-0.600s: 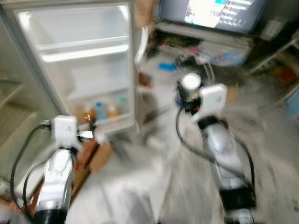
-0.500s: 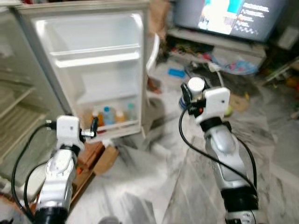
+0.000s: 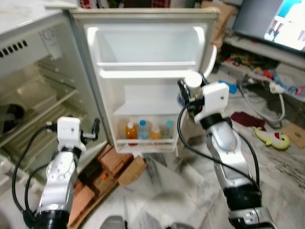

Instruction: Restocking fridge

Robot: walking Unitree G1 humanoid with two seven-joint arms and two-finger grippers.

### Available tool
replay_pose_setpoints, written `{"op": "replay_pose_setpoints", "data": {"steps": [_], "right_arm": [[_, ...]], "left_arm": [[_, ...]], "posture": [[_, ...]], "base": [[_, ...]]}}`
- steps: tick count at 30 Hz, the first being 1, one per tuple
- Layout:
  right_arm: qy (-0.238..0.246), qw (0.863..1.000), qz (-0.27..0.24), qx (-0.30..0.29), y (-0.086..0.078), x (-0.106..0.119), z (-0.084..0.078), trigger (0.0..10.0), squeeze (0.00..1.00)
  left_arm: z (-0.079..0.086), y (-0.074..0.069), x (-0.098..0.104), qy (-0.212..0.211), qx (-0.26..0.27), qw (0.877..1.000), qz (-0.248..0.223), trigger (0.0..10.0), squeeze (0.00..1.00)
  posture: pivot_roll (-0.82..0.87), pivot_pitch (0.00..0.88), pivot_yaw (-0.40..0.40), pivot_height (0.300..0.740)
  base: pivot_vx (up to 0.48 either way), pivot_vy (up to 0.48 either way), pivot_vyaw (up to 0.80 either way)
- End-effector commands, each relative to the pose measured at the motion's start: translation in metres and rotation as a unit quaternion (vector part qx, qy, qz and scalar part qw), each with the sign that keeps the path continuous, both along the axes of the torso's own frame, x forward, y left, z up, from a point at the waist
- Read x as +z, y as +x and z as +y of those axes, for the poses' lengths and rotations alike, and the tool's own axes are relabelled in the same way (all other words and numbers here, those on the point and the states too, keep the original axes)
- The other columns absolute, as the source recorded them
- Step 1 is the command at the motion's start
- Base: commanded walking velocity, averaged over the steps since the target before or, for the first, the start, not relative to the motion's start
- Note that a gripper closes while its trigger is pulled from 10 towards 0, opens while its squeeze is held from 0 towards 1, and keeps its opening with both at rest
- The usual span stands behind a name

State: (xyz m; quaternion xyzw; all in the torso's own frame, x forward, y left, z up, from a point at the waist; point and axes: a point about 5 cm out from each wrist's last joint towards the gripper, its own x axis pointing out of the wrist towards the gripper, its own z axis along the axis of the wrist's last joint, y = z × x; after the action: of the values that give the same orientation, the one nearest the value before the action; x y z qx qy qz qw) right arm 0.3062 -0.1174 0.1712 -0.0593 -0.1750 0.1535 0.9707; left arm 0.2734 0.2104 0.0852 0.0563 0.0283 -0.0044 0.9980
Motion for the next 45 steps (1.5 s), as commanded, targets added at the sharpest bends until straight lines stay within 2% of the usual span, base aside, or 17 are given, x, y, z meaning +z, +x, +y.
{"op": "replay_pose_setpoints", "data": {"steps": [1, 7, 12, 15, 24, 26, 30, 33, 36, 38, 42, 45], "right_arm": [[0.012, 0.999, -0.028, 0.015, 0.0, 0.013, 0.009, 10.0, 0.0], [0.016, 0.999, -0.029, -0.008, 0.001, 0.012, 0.007, 10.0, 0.0], [0.015, 0.999, -0.032, -0.037, 0.003, 0.012, 0.004, 10.0, 0.0], [0.02, 0.997, -0.044, -0.062, 0.007, 0.018, 0.001, 10.0, 0.0], [0.044, 0.996, -0.051, -0.059, 0.007, 0.029, 0.005, 10.0, 0.0], [0.063, 0.995, -0.05, -0.058, 0.005, 0.034, 0.006, 10.0, 0.0], [0.068, 0.994, -0.063, -0.066, 0.003, 0.047, 0.006, 10.0, 0.0], [0.103, 0.99, -0.062, -0.069, 0.003, 0.059, 0.003, 10.0, 0.0], [0.116, 0.989, -0.063, -0.068, 0.001, 0.066, 0.002, 10.0, 0.0], [0.129, 0.987, -0.077, -0.063, -0.001, 0.081, 0.001, 10.0, 0.0], [0.1, 0.987, -0.1, -0.075, 0.0, 0.088, -0.001, 10.0, 0.0], [0.071, 0.987, -0.099, -0.105, 0.017, 0.082, -0.014, 10.0, 0.0]], "left_arm": [[0.004, 0.003, 0.005, 0.004, 0.005, 1.0, -0.004, 10.0, 0.0], [0.006, -0.001, 0.003, 0.012, -0.001, 1.0, 0.005, 10.0, 0.0], [0.005, -0.002, 0.003, 0.005, -0.005, 1.0, 0.005, 10.0, 0.0], [-0.001, -0.005, 0.005, -0.009, -0.028, 1.0, 0.003, 10.0, 0.0], [-0.005, -0.01, 0.006, -0.019, -0.047, 0.999, 0.011, 10.0, 0.0], [-0.004, -0.011, 0.007, -0.02, -0.049, 0.999, 0.012, 10.0, 0.0], [-0.005, -0.011, 0.006, -0.021, -0.053, 0.998, 0.016, 10.0, 0.0], [-0.006, -0.012, 0.006, -0.02, -0.056, 0.998, 0.019, 10.0, 0.0], [-0.009, -0.013, 0.006, -0.019, -0.062, 0.998, 0.02, 10.0, 0.0], [-0.013, -0.013, 0.005, -0.02, -0.069, 0.997, 0.022, 10.0, 0.0], [-0.015, -0.011, 0.005, -0.021, -0.072, 0.997, 0.022, 10.0, 0.0], [-0.017, -0.008, 0.008, -0.022, -0.075, 0.997, 0.02, 10.0, 0.0]], "posture": [[0.04, 0.01, -0.057, 0.74], [0.05, 0.027, -0.053, 0.74], [0.06, 0.033, -0.052, 0.74], [0.06, 0.042, -0.051, 0.74], [0.07, 0.059, -0.047, 0.74], [0.07, 0.063, -0.045, 0.74], [0.07, 0.071, -0.042, 0.74], [0.07, 0.081, -0.035, 0.74], [0.06, 0.085, -0.032, 0.74], [0.05, 0.087, -0.025, 0.74], [0.05, 0.087, -0.023, 0.74], [0.05, 0.089, -0.021, 0.74]], "base": [[0.341, 0.337, 0.0], [0.335, 0.344, 0.0], [0.337, 0.0, 0.0], [0.0, 0.0, 0.0], [0.0, 0.0, 0.0], [0.0, 0.0, 0.0], [0.0, 0.0, 0.0], [0.0, 0.0, 0.0], [0.0, 0.0, 0.0], [0.0, 0.0, 0.0], [0.0, 0.0, 0.0], [0.0, 0.0, 0.0]]}}
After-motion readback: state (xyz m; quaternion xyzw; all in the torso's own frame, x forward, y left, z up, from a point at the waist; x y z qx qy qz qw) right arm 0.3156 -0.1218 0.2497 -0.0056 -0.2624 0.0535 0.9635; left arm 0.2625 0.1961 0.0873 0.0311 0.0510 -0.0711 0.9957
